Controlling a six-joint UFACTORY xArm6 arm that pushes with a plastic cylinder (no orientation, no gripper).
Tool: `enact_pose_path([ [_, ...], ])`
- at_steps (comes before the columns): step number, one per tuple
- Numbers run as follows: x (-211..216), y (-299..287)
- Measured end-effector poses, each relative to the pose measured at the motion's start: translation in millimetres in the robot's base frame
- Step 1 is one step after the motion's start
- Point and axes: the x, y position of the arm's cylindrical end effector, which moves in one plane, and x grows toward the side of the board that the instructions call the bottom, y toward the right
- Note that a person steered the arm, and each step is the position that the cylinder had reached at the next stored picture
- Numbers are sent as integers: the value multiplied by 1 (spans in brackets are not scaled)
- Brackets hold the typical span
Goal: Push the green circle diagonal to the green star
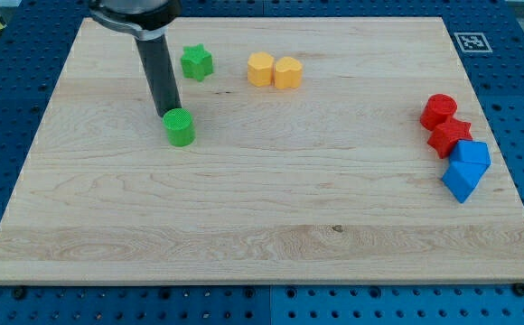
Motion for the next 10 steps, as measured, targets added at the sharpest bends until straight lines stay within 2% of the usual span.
enact_pose_path([
  [2,1,123],
  [3,36,102],
  [4,50,26],
  [5,45,-36],
  [7,39,6],
  [10,-18,-26],
])
